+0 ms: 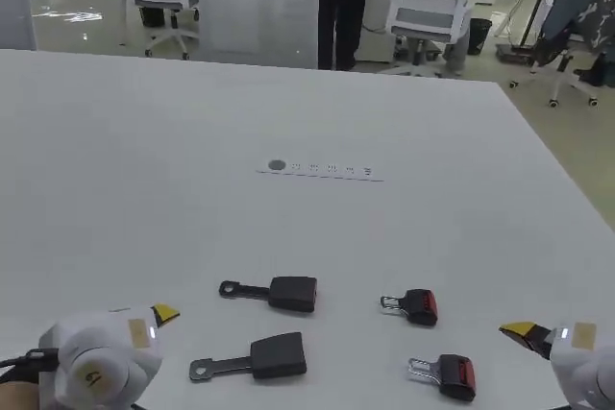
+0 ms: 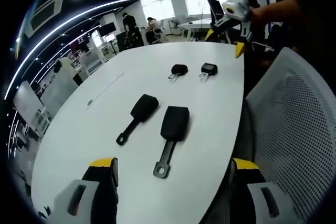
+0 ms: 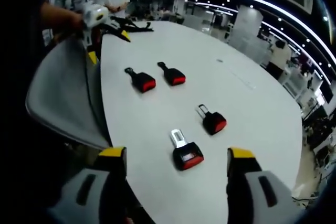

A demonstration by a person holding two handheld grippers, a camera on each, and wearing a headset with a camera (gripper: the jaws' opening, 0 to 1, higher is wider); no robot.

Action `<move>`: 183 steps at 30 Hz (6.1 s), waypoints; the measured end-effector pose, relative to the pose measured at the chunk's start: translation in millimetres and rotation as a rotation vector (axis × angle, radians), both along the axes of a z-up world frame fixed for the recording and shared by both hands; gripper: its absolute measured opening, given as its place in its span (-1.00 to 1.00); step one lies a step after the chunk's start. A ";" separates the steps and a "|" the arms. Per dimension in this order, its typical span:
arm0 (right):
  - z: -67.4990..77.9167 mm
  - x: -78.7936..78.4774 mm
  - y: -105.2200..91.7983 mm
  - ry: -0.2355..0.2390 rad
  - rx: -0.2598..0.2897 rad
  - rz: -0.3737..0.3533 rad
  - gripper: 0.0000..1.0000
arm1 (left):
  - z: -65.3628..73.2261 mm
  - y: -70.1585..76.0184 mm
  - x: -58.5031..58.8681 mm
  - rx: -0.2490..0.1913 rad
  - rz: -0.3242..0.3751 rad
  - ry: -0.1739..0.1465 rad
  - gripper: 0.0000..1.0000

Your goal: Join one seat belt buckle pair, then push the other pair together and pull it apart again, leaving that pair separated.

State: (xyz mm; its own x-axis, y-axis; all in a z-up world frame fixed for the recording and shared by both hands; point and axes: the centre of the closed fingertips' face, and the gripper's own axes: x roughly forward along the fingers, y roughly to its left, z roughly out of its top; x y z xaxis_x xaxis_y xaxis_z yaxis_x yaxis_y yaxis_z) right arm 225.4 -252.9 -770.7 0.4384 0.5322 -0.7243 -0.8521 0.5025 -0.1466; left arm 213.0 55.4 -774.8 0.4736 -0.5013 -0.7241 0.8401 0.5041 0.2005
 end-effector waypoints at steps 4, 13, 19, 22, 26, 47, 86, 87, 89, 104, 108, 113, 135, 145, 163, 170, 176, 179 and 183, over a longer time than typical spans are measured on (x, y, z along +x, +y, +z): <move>-3.1 1.9 1.3 0.000 -0.014 0.020 0.40 | -4.7 -11.7 6.5 -0.011 -0.030 0.004 0.81; -8.2 7.4 9.2 0.015 -0.025 0.066 0.34 | -13.9 -19.5 10.8 0.003 -0.088 0.033 0.66; -17.4 9.9 10.2 0.021 -0.054 0.101 0.27 | -20.9 -24.4 21.9 0.031 -0.132 0.035 0.60; -22.0 11.1 9.2 0.028 -0.068 0.120 0.20 | -23.2 -31.9 31.1 0.020 -0.147 0.031 0.55; -27.4 14.2 7.5 0.034 -0.078 0.134 0.11 | -31.4 -35.4 38.0 0.036 -0.149 0.049 0.49; -58.1 32.7 -1.2 0.114 -0.171 0.220 -0.09 | -72.4 -56.7 46.7 0.089 -0.175 0.178 -0.07; -83.3 34.4 -9.9 0.204 -0.308 0.385 -0.35 | -80.2 -65.9 44.9 0.297 -0.499 0.143 -0.39; -83.3 35.3 -9.2 0.204 -0.303 0.381 -0.36 | -80.0 -66.5 42.5 0.302 -0.513 0.146 -0.39; -83.4 35.7 -7.8 0.201 -0.307 0.384 -0.36 | -80.5 -67.1 40.1 0.306 -0.534 0.154 -0.39; -82.8 26.4 13.7 0.184 -0.315 0.425 -0.35 | -82.4 -66.8 39.9 0.317 -0.530 0.166 -0.39; -82.5 26.7 23.2 0.177 -0.306 0.422 -0.35 | -81.2 -67.4 38.5 0.322 -0.524 0.164 -0.39; -81.9 25.4 38.0 0.174 -0.290 0.422 -0.35 | -79.9 -67.3 38.3 0.318 -0.516 0.164 -0.39; -79.8 19.8 119.0 0.147 -0.220 0.441 -0.35 | -77.4 -69.2 37.1 0.305 -0.500 0.170 -0.39; -80.0 19.7 138.2 0.142 -0.214 0.447 -0.35 | -77.3 -68.0 37.7 0.319 -0.492 0.168 -0.39; -79.6 23.9 151.7 0.122 -0.225 0.474 -0.36 | -79.0 -66.1 38.9 0.331 -0.498 0.179 -0.39; -79.1 24.9 152.1 0.118 -0.211 0.466 -0.38 | -78.8 -67.1 39.2 0.334 -0.494 0.196 -0.40; -78.6 25.0 156.7 0.109 -0.203 0.456 -0.40 | -79.1 -66.0 40.7 0.307 -0.474 0.201 -0.41; -78.9 25.7 159.7 0.114 -0.199 0.458 -0.40 | -79.3 -66.7 39.8 0.302 -0.471 0.198 -0.41; -78.6 26.8 164.3 0.115 -0.202 0.474 -0.41 | -79.8 -67.4 39.7 0.314 -0.492 0.201 -0.41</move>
